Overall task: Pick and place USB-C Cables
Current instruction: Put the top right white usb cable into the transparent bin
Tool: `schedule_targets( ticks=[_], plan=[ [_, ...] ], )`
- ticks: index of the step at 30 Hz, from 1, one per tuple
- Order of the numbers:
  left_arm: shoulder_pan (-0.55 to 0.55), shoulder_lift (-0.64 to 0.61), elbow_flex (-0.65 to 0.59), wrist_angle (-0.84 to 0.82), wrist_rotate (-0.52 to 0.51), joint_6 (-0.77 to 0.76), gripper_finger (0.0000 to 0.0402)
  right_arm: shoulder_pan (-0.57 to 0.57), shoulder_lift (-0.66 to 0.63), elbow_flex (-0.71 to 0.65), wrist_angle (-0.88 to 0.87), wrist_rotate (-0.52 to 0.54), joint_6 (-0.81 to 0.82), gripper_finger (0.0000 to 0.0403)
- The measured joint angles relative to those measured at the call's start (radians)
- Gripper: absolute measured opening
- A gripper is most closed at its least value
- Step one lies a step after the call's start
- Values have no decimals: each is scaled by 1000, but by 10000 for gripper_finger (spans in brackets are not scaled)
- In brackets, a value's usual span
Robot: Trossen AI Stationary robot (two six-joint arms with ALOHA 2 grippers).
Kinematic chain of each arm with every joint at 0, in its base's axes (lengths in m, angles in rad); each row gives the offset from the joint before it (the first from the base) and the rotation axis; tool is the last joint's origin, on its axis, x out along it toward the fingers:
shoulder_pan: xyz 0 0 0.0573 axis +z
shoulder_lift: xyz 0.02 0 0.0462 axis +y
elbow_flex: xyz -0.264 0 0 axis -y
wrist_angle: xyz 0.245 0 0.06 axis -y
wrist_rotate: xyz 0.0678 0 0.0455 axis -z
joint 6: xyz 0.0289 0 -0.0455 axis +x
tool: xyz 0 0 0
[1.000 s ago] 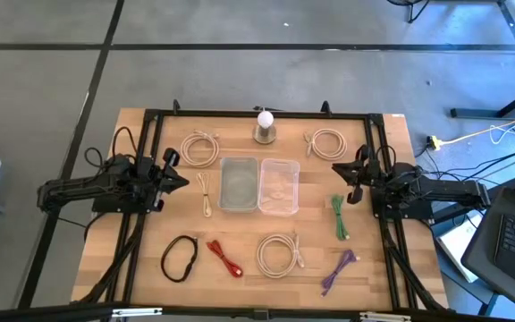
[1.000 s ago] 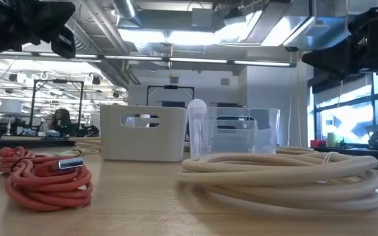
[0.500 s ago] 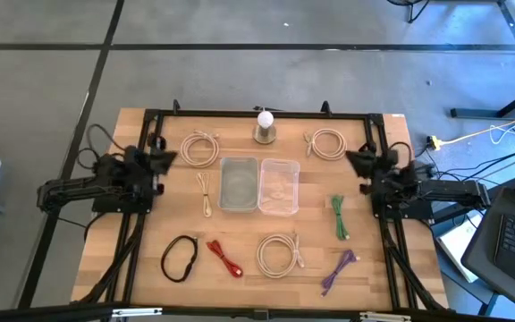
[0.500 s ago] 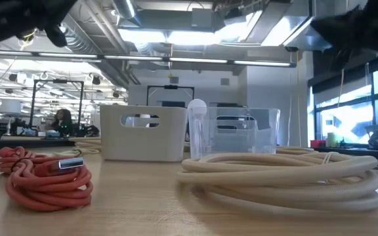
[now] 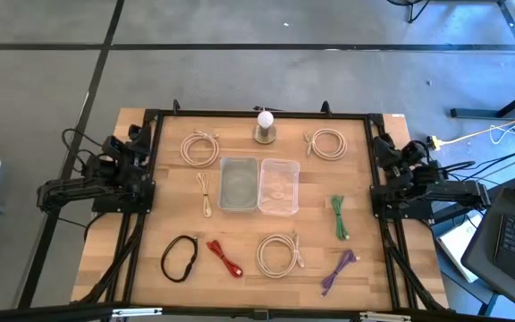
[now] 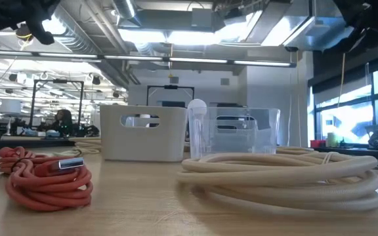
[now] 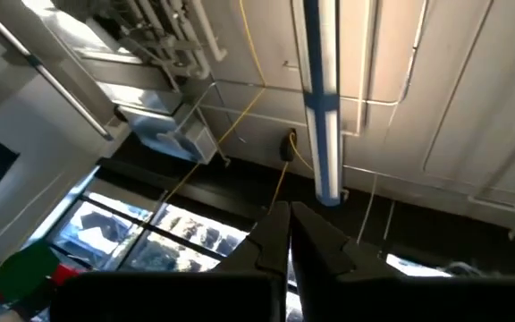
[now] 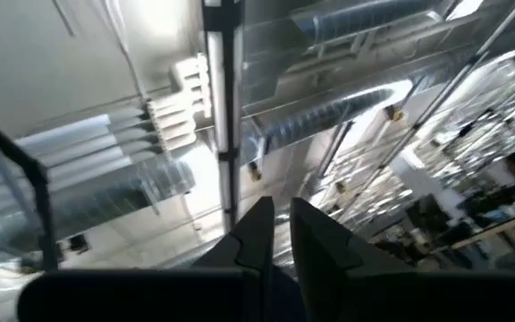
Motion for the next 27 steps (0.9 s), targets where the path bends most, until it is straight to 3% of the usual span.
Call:
schedule_targets(
  ticks=[4, 8, 11, 15, 21, 24, 27],
  plan=[
    [0, 3, 0, -1, -15, -81, 7, 0, 0, 43, 0, 54, -72, 45],
    [0, 25, 20, -7, 2, -156, 7, 0, 0, 146, -87, 12, -87, 45],
    [0, 96, 92, -12, 27, -163, 11, 0, 8, 286, -308, -30, -68, 45],
    [0, 269, 278, -47, 80, -86, 20, 0, 110, 540, -653, -72, -93, 45],
    [0, 494, 604, -356, 168, 153, 43, 0, 399, 910, -1078, -120, -177, 45],
    [0, 553, 742, -608, 166, 167, 51, 0, 541, 1050, -1303, -92, -211, 45],
    [0, 593, 855, -858, 166, 126, 52, 0, 669, 1150, -1541, 4, -208, 45]
  ],
)
